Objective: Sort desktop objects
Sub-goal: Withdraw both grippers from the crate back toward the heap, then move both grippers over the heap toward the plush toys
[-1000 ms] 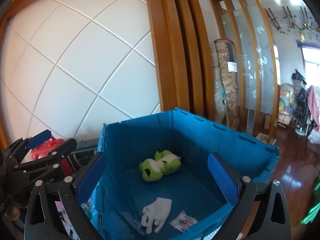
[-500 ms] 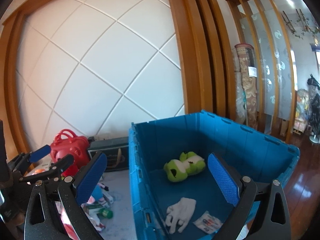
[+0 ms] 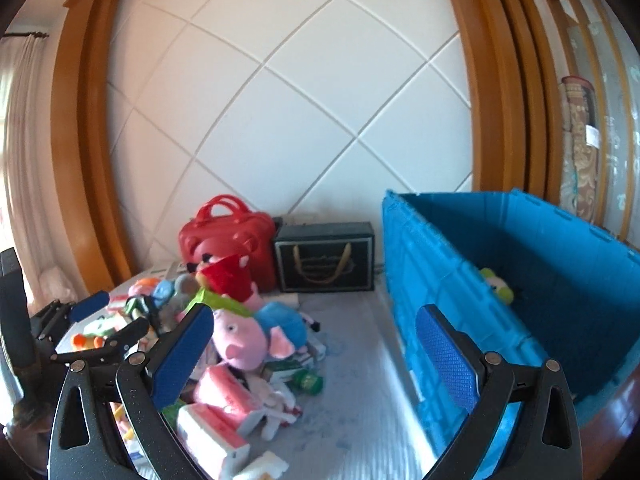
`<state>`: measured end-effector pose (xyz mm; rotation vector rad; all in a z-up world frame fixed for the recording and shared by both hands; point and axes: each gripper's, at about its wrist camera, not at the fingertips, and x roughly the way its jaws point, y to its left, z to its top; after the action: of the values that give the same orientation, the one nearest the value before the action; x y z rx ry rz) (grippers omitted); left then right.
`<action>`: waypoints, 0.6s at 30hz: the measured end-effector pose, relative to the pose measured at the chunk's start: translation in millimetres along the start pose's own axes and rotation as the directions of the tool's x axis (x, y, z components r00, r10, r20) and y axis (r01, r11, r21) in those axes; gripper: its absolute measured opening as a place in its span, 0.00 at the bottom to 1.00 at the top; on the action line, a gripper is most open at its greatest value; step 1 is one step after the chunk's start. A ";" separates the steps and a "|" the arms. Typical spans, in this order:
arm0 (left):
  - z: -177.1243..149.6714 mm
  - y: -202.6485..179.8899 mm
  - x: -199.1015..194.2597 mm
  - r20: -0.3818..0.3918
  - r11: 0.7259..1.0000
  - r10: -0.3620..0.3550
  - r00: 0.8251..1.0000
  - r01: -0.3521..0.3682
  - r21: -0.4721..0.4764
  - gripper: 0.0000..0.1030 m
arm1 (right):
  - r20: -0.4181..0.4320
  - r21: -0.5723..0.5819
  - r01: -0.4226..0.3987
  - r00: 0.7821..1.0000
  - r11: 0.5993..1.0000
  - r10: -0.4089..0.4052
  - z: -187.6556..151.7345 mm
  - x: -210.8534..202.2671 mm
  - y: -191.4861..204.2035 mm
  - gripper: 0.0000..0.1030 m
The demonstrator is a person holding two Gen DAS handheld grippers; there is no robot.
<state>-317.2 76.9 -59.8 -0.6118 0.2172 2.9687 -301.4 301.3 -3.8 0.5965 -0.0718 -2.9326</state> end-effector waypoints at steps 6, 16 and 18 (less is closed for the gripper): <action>-45.5 57.3 -5.1 -0.063 1.000 0.030 0.998 -0.030 -0.006 0.70 | -0.122 -0.019 -0.084 0.989 0.996 0.081 -37.8 31.7 52.8 1.00; -114.4 128.5 -1.3 -0.183 0.999 0.015 0.983 -0.022 -0.034 0.70 | -0.291 -0.079 -0.209 0.940 0.975 0.178 -96.8 70.4 126.1 1.00; -127.1 137.8 2.8 -0.215 0.999 0.010 0.977 -0.020 -0.044 0.69 | -0.310 -0.067 -0.214 0.933 0.974 0.184 -106.5 74.6 134.7 1.00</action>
<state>-288.7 -78.9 -160.1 -0.9422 0.1717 2.9261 -309.4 154.9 -120.2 0.9525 0.0463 -2.5994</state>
